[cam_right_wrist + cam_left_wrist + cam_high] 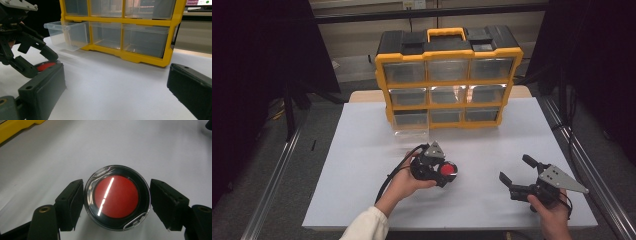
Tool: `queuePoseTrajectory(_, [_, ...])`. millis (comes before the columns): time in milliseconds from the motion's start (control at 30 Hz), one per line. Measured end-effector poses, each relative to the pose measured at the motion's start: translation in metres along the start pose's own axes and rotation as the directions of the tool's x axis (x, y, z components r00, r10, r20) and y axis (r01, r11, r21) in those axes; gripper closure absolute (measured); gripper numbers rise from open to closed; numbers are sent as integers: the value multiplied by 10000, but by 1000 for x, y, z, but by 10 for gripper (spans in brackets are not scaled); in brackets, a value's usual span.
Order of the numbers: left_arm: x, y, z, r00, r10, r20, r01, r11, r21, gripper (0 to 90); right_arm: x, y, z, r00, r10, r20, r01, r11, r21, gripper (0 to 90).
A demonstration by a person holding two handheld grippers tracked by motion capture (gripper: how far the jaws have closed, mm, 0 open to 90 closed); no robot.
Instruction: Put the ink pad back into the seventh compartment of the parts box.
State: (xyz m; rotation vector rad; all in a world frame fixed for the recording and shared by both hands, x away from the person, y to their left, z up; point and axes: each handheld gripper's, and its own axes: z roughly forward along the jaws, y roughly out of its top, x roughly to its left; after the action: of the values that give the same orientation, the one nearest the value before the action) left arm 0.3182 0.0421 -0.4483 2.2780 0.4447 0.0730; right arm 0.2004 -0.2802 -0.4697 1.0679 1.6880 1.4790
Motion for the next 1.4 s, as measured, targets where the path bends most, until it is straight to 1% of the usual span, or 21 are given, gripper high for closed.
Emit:
queuePoseTrajectory(133, [1,3,-5,10000,-4,-70,5,9998,200,293,0,0,0,10000,-5,-10,5,10000,-7,13])
queuePoseTrajectory(200, [1,3,-5,9999,-86,-73,86,10000,-7,293,0,0,1,10000,-3,-16,3,10000,-18,13])
queuePoseTrajectory(267, [2,5,-7,9999,-81,-111,83,9999,146,293,0,0,0,10000,8,-23,-8,10000,-12,13])
queuePoseTrajectory(300, [2,5,-6,9999,-105,-71,105,9999,-30,293,0,0,0,10000,24,-16,-24,10000,-10,13])
queuePoseTrajectory(367, [4,7,-8,9999,147,40,-148,9996,222,293,0,0,0,10000,19,-7,-19,10000,-15,13])
queuePoseTrajectory(400, [3,7,-7,9999,-113,-4,113,9999,6,293,0,0,0,10000,0,-16,0,10000,-21,13])
queuePoseTrajectory(433, [4,8,-8,10000,-49,2,49,10000,53,293,0,0,1,10000,-5,-15,5,10000,-21,13])
queuePoseTrajectory(500, [3,8,-8,9998,-222,8,222,9998,-11,293,0,0,1,10000,46,-25,-47,10000,-56,13])
queuePoseTrajectory(667, [6,13,-14,10000,12,32,-13,9997,228,294,0,0,1,10000,63,-13,-63,10000,-26,13])
queuePoseTrajectory(733, [6,14,-13,9999,-108,-20,108,9999,34,293,0,0,0,10000,16,-34,-16,10000,-23,13])
queuePoseTrajectory(833, [7,16,-14,10000,-93,-33,93,10000,6,293,-1,0,0,10000,30,-64,-30,10000,-51,13])
queuePoseTrajectory(867, [8,17,-15,9999,103,-2,-103,9998,161,293,-1,0,0,10000,27,-70,-27,10000,-49,13])
queuePoseTrajectory(900, [7,17,-15,9999,-166,13,166,9999,37,293,-1,0,0,10000,23,-70,-23,10000,-49,13])
queuePoseTrajectory(933, [8,18,-17,10000,32,13,-32,9998,196,293,0,0,0,10000,30,-65,-30,10000,-48,13])
queuePoseTrajectory(1000, [8,18,-17,9997,-239,-11,239,9997,39,293,0,0,0,10000,59,-42,-60,10000,-75,13])
queuePoseTrajectory(1033, [10,19,-18,10000,49,15,-50,9998,215,293,0,0,0,10000,59,-36,-59,10000,-75,13])
queuePoseTrajectory(1067, [11,20,-20,9999,138,0,-138,9992,368,293,0,0,0,10000,52,-37,-52,9999,-92,13])
queuePoseTrajectory(1100, [9,19,-18,9997,-246,-27,246,9997,11,294,0,0,0,10000,56,-31,-57,9999,-94,13])
queuePoseTrajectory(1300, [13,21,-20,9999,97,43,-98,9994,321,293,0,0,0,10000,67,-53,-68,9999,-154,13])
queuePoseTrajectory(1333, [11,22,-19,9997,-240,44,239,9997,92,293,0,0,0,9999,102,-37,-103,9998,-153,13])
queuePoseTrajectory(1400, [12,23,-21,10000,30,62,-32,9995,323,293,0,0,0,9999,114,-35,-115,9998,-170,13])
